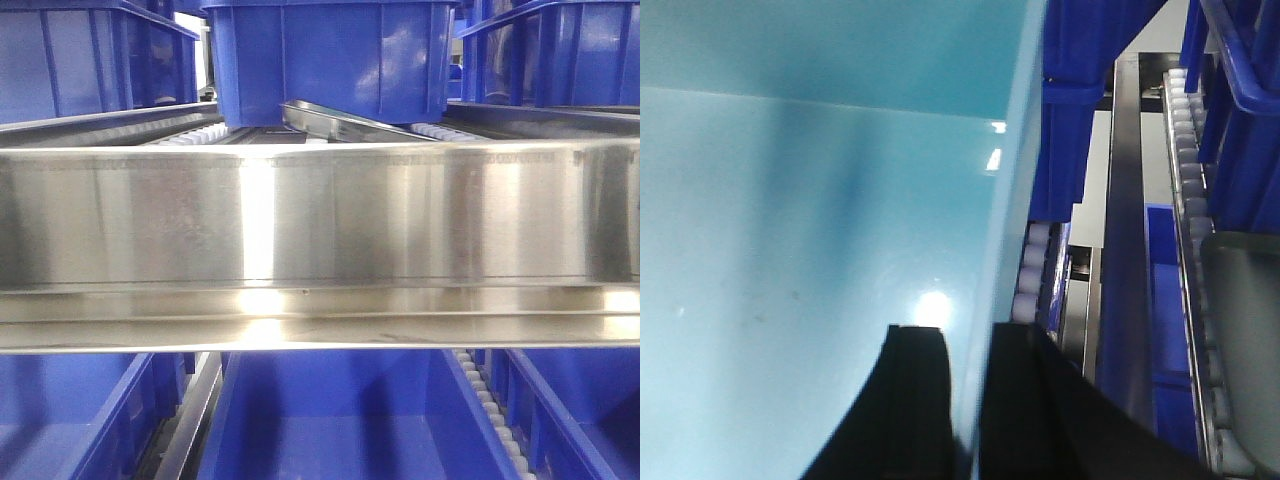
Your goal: Move two blue bins to right shelf middle
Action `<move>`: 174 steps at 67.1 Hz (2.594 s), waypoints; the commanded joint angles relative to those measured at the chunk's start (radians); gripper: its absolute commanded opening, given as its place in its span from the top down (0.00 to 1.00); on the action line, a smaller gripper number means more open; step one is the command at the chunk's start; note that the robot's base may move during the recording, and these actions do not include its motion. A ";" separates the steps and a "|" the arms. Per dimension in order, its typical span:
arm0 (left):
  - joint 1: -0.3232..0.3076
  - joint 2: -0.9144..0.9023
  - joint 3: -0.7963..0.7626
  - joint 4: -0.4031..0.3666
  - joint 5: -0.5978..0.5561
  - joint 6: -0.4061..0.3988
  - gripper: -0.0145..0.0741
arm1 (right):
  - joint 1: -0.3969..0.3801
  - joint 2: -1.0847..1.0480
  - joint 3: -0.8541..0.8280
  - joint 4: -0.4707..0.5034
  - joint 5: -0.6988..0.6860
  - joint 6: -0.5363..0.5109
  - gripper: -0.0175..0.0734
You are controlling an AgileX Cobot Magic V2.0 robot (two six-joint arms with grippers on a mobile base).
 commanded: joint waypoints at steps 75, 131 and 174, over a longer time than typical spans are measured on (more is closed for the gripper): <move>-0.002 -0.012 -0.010 -0.010 -0.124 0.009 0.96 | -0.003 -0.018 -0.011 -0.005 -0.060 -0.019 0.97; -0.002 -0.012 -0.010 0.009 -0.124 0.009 0.96 | -0.003 -0.018 -0.011 -0.005 -0.060 -0.019 0.97; -0.002 -0.012 -0.010 0.009 -0.124 0.009 0.96 | -0.003 -0.018 -0.011 -0.005 -0.060 -0.019 0.97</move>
